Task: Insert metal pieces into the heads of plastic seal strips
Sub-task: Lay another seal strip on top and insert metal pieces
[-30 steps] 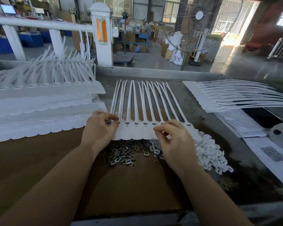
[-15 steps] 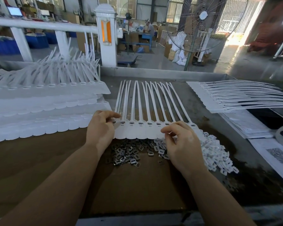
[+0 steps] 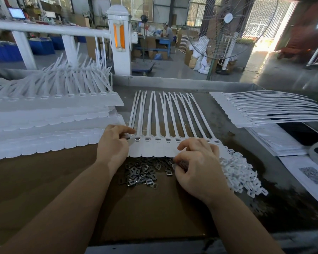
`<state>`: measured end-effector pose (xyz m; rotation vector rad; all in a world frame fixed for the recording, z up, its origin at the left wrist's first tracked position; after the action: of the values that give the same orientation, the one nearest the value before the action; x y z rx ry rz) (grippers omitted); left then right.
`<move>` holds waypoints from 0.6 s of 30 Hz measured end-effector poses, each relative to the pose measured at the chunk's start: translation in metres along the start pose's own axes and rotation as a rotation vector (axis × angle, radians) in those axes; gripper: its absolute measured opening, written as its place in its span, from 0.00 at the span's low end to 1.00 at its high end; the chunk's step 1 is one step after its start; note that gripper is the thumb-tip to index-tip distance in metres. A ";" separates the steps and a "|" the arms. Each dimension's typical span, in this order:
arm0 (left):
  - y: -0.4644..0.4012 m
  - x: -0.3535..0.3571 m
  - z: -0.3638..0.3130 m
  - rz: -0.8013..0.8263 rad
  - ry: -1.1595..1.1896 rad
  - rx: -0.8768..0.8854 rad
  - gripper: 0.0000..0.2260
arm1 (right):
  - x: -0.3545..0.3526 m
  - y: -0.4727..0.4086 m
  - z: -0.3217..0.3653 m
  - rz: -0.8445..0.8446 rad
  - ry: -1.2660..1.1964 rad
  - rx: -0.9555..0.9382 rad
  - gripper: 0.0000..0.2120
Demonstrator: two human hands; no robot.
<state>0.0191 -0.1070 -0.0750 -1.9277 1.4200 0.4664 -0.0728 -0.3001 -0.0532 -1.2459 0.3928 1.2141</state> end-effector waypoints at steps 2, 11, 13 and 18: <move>0.000 -0.001 -0.001 0.003 0.004 -0.001 0.18 | 0.001 0.000 -0.001 0.011 -0.015 0.001 0.01; 0.008 -0.005 -0.012 -0.045 -0.088 0.091 0.09 | -0.008 -0.003 -0.005 -0.151 -0.353 0.015 0.05; 0.014 -0.007 -0.022 -0.097 -0.183 0.188 0.05 | -0.009 -0.003 -0.007 -0.190 -0.403 0.021 0.04; 0.033 -0.009 -0.058 -0.130 -0.165 0.584 0.03 | -0.007 -0.005 -0.007 -0.219 -0.418 0.013 0.02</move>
<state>-0.0216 -0.1470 -0.0394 -1.4582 1.1535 0.1213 -0.0686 -0.3092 -0.0475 -0.9627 -0.0417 1.2406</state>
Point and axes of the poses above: each hand's wrist, its own y-axis away from the middle knuckle, its own x-axis out of the palm, z = x × y, the point moved 6 cm from there along -y, towards the middle knuckle, and after that the axes turned 8 degrees about -y, right-handed, at the moved point
